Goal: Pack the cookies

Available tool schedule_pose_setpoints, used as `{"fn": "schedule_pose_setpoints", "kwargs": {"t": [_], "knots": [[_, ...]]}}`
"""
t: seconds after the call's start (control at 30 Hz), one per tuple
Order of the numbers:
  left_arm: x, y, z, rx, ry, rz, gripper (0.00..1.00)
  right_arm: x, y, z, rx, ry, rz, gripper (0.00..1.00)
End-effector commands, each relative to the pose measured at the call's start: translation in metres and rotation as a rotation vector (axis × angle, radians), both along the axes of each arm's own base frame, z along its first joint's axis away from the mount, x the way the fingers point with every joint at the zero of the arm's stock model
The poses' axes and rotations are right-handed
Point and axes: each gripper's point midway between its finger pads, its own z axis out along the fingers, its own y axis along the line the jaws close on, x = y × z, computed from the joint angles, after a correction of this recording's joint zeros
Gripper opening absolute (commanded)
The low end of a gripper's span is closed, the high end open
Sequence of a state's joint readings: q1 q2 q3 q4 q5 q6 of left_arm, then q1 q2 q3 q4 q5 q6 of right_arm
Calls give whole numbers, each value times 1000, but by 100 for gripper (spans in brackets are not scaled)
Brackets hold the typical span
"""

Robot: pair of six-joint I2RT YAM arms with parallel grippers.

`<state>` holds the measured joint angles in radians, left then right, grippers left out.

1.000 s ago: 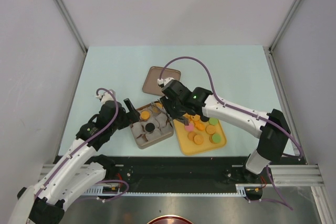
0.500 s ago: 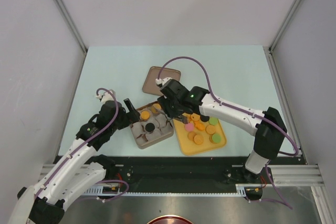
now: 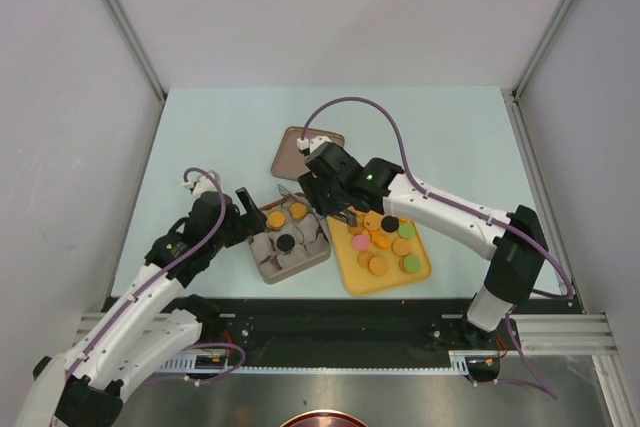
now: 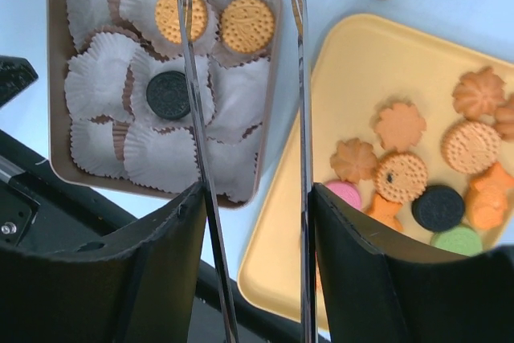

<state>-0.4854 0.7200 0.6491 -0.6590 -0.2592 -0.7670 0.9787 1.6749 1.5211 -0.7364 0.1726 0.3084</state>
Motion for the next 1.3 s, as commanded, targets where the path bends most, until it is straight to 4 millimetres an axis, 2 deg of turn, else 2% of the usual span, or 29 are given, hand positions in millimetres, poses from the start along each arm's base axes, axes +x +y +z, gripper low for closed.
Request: {"fn": "schedule_pose_setpoints", "kwargs": {"t": [0.0,0.17,0.2,0.4,0.5,0.53,0.63,0.8,1.27], "knots": [[4,4,5,17,-23,13,100,4,-27,56,43,-118,-62,58],[7,-1,1,5,-13,-3,100,-6,-84,54,31,-98,-158,59],[7,-3,-1,0,-8,-7,100,-9,-97,39,5,-72,-181,59],[9,-12,-9,-21,24,-30,100,-32,-133,1,-43,-3,-238,58],[11,-15,-10,-25,30,-37,100,-38,-145,-5,-40,12,-267,58],[11,-16,-11,-25,33,-39,100,-40,-152,-13,-55,24,-281,58],[12,-18,-13,-30,39,-44,100,-40,-162,-21,-51,38,-314,57],[13,-20,-17,-30,53,-53,100,-39,-174,-21,-33,47,-348,57],[16,-28,-21,-53,58,-70,100,-64,-201,-25,-59,92,-401,57]]}}
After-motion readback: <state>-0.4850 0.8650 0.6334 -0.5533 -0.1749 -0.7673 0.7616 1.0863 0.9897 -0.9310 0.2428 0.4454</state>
